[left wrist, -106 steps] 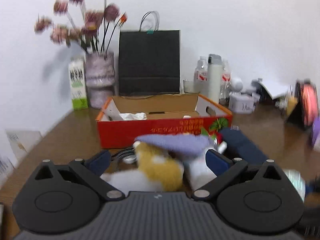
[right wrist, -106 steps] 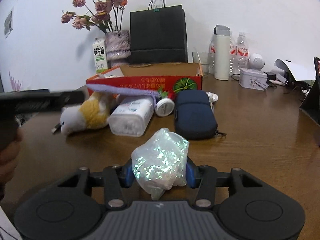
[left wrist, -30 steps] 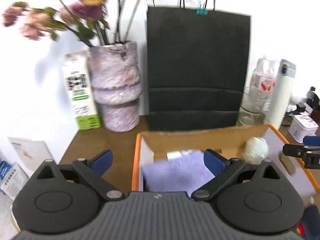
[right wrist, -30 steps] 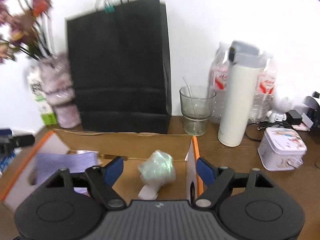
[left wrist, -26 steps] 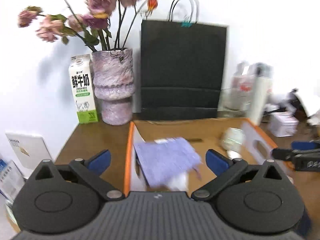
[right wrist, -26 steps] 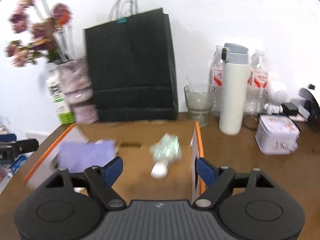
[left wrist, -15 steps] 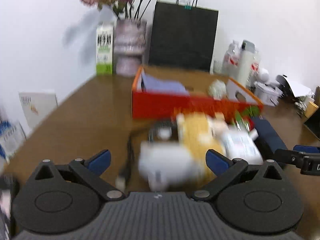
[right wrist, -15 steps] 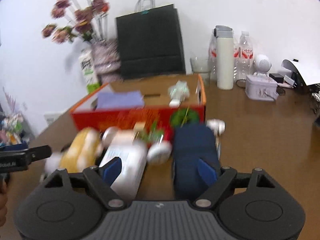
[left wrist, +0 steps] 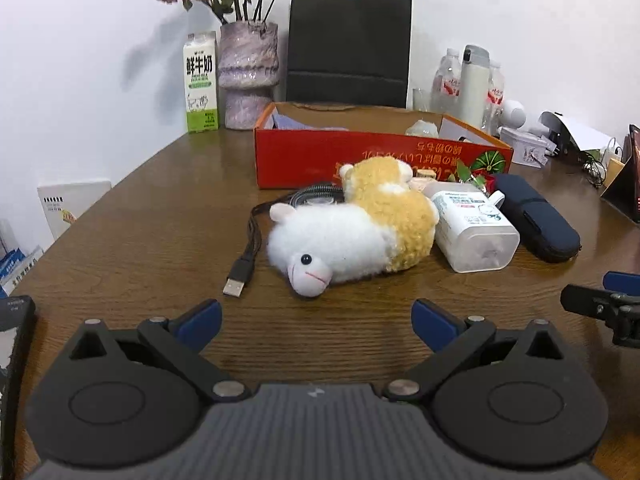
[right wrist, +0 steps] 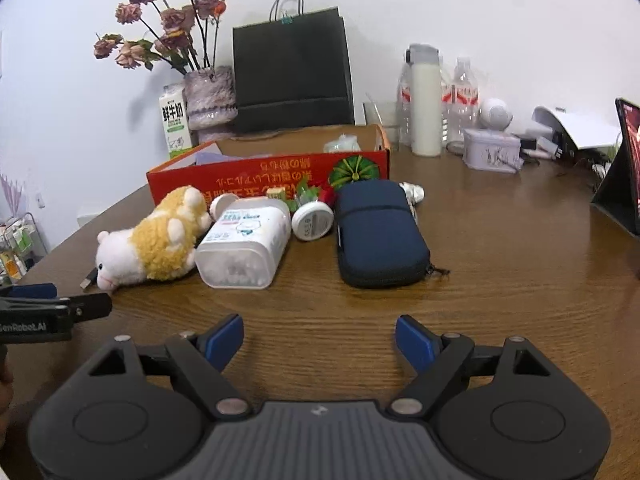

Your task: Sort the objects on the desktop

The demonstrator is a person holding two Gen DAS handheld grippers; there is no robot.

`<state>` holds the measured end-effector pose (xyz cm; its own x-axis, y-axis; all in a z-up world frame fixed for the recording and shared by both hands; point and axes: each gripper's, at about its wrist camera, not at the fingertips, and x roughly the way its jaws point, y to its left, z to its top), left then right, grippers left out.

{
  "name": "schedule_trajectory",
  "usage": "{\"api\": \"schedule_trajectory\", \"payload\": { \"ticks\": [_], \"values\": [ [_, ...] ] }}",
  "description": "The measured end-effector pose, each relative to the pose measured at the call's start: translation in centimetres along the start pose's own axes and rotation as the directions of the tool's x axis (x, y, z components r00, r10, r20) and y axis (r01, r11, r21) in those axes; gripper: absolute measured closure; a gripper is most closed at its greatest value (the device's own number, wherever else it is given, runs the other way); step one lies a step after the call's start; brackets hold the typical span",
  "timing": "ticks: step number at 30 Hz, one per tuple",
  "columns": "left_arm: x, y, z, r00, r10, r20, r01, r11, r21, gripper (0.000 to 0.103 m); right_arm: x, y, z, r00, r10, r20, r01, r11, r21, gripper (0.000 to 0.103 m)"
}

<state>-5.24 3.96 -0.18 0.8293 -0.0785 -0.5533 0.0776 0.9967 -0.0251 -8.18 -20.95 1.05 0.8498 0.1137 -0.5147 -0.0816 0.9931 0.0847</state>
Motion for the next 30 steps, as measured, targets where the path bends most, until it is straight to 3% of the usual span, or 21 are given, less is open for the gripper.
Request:
{"api": "schedule_trajectory", "payload": {
  "ticks": [6, 16, 18, 21, 23, 27, 30],
  "values": [
    [-0.2, 0.1, -0.3, 0.999, -0.032, 0.005, 0.032, 0.999, -0.01, 0.0, 0.1, 0.3, 0.1, 1.0, -0.01, 0.005, 0.01, 1.0, -0.019, 0.02],
    [0.4, -1.7, -0.5, 0.999, -0.021, -0.038, 0.025, 0.995, 0.096, 0.0, 0.3, 0.0, 0.1, 1.0, -0.001, 0.001, 0.001, 1.0, -0.001, 0.02],
    [0.2, -1.6, -0.4, 0.999, -0.047, -0.023, 0.049, 0.994, 0.094, 0.0, 0.2, -0.2, 0.0, 1.0, -0.009, 0.008, 0.009, 1.0, 0.011, 0.02],
    [0.7, -0.8, 0.7, 0.993, -0.12, -0.008, 0.12, 0.993, 0.012, 0.0, 0.2, -0.2, 0.1, 0.999, -0.031, 0.009, 0.031, 0.999, 0.025, 0.02],
    [1.4, -0.6, 1.7, 0.994, -0.109, -0.02, 0.109, 0.994, -0.018, 0.0, 0.5, -0.1, 0.5, 1.0, -0.03, -0.005, 0.03, 0.999, 0.024, 0.02],
    [2.2, -1.0, 4.2, 0.996, -0.08, 0.042, 0.079, 0.997, 0.011, 0.0, 0.3, 0.7, 2.2, 0.999, 0.035, 0.041, -0.036, 0.999, 0.025, 0.022],
    [3.7, -2.1, 6.5, 0.99, -0.131, 0.053, 0.129, 0.991, 0.041, 0.0, 1.6, 1.8, 3.3, 0.997, 0.058, 0.055, -0.058, 0.998, -0.003, 0.022]
  ]
}}
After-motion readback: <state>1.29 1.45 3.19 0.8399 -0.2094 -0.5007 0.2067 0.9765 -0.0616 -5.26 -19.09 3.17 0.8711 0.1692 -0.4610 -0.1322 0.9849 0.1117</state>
